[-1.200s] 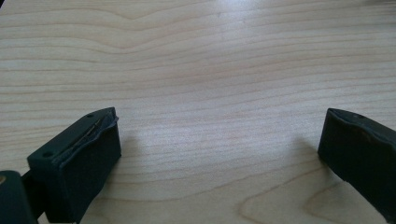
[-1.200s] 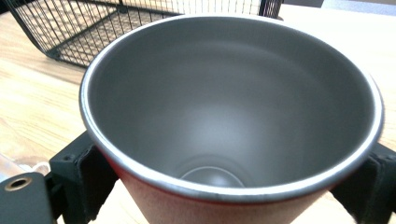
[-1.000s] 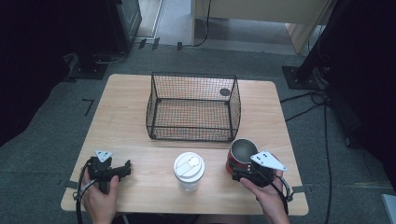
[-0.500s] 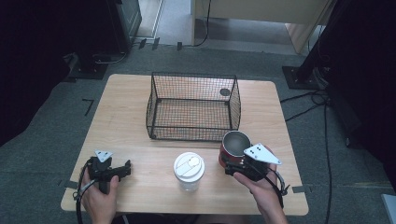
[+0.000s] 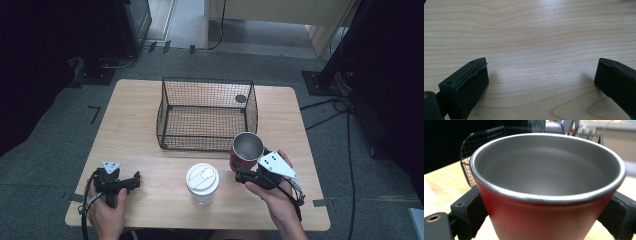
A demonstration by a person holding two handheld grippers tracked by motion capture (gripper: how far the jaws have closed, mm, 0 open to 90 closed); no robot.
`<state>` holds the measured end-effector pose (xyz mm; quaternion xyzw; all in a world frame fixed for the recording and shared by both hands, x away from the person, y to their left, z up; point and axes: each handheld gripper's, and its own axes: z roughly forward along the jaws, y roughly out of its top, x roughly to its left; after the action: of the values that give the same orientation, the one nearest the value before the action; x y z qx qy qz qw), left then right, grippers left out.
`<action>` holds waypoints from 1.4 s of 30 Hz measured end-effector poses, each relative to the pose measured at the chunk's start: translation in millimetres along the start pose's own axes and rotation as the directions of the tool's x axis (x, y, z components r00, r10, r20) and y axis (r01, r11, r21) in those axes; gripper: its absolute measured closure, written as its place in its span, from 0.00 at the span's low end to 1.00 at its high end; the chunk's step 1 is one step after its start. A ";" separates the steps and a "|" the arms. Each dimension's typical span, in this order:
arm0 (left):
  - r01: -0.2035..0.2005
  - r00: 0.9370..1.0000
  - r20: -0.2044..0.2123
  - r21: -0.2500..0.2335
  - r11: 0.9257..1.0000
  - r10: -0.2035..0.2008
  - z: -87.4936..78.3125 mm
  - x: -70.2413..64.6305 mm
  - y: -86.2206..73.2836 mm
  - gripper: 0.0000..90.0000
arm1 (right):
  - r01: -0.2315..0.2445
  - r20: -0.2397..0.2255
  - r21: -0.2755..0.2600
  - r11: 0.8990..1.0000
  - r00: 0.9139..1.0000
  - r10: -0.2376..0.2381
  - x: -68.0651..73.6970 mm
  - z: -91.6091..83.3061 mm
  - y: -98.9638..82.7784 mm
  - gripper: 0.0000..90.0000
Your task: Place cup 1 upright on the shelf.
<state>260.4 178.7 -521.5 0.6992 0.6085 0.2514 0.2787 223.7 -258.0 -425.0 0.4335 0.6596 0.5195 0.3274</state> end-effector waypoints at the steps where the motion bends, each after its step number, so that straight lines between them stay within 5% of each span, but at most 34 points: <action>1: 0.000 1.000 0.000 0.000 1.000 0.000 0.0 0.0 0.0 0.00 | 0.001 -0.001 -0.002 1.000 1.000 -0.001 0.5 0.7 0.8 0.08; 14: 0.003 1.000 0.000 -0.003 1.000 -0.003 0.2 -0.2 0.0 0.00 | -0.005 -0.010 -0.070 0.998 1.000 0.004 8.5 9.7 17.3 0.08; 42: 0.001 1.000 0.000 0.001 1.000 -0.001 0.0 0.0 0.1 0.00 | 0.007 0.013 -0.092 0.996 1.000 -0.005 14.1 43.9 56.0 0.08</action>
<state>260.4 178.7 -521.4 0.6990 0.6090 0.2510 0.2785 269.7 -222.8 -381.3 0.4192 0.6340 0.5457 0.3528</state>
